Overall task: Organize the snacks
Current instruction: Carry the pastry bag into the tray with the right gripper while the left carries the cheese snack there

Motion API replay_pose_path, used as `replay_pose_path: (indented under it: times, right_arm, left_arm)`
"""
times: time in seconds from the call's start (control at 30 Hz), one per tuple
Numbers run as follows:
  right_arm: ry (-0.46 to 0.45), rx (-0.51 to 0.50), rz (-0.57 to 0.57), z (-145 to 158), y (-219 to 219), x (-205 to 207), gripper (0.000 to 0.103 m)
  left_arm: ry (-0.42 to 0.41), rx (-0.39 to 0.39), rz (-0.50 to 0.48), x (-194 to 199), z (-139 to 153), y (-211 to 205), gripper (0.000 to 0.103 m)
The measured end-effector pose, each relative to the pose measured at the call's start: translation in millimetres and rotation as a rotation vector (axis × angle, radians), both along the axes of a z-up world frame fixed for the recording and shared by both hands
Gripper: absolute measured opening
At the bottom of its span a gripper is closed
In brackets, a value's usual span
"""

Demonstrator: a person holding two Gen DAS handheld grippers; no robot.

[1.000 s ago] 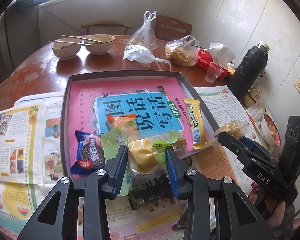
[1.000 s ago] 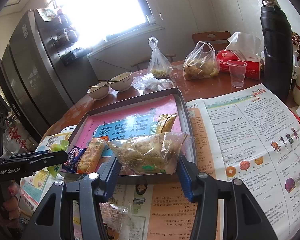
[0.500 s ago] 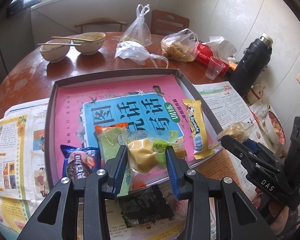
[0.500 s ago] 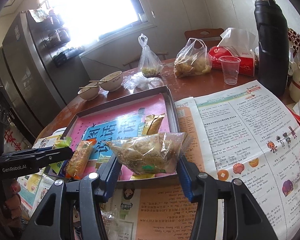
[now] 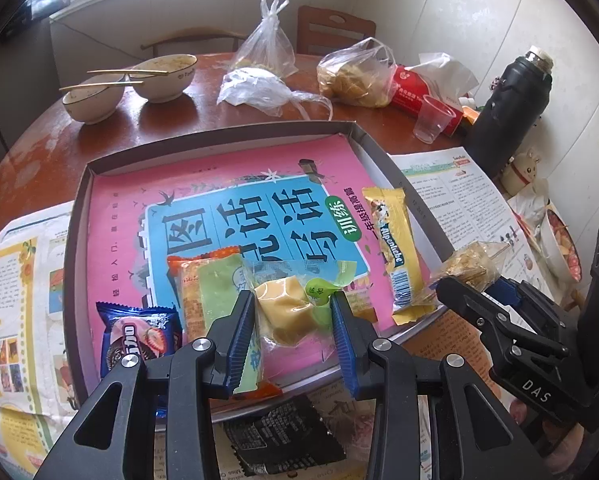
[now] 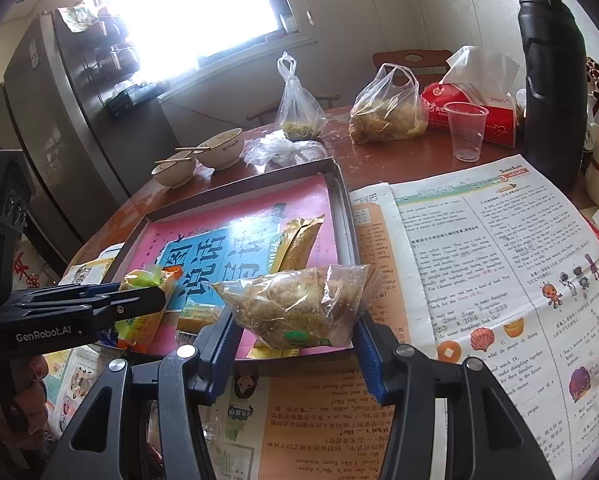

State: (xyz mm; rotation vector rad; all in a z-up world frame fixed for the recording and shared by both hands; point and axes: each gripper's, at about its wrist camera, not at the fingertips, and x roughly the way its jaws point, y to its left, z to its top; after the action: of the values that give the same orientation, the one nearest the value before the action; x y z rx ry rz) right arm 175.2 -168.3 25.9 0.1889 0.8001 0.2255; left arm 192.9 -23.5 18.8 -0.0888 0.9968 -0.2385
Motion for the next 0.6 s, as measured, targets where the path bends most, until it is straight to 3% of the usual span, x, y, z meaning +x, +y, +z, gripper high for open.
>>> replay_pose_path:
  times: [0.6]
  right_arm:
    - [0.025,0.001,0.055,-8.2,13.2,5.0,0.053]
  left_arm:
    - [0.02,0.005,-0.002,5.5,-7.7,-3.2,0.04]
